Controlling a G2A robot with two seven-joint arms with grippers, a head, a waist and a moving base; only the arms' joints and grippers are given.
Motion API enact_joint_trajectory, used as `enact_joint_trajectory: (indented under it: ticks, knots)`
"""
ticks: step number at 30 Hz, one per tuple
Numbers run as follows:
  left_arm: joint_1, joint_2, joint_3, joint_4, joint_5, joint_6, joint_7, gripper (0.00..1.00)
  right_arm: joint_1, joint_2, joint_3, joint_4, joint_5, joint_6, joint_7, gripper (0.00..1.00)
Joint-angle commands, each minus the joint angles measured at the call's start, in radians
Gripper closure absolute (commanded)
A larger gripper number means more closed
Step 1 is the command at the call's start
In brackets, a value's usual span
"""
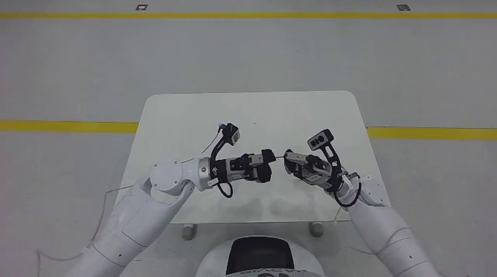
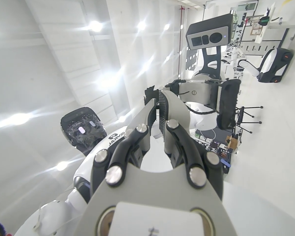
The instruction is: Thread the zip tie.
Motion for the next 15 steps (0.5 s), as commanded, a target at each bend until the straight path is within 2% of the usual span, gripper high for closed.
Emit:
enact_joint_trajectory:
  ticks: [1, 7, 15]
  knots:
    - [-0.006, 0.001, 0.003, 0.000, 0.012, -0.006, -0.011, 0.00, 0.004, -0.001, -0.002, 0.002, -0.014, -0.006, -0.002, 1.00]
    - [-0.005, 0.001, 0.004, -0.001, 0.013, -0.005, -0.007, 0.00, 0.004, -0.001, -0.002, 0.002, -0.014, -0.006, -0.002, 1.00]
    - [-0.006, 0.000, 0.019, -0.006, 0.010, 0.001, 0.020, 0.00, -0.007, -0.002, -0.003, -0.035, -0.056, 0.012, -0.046, 1.00]
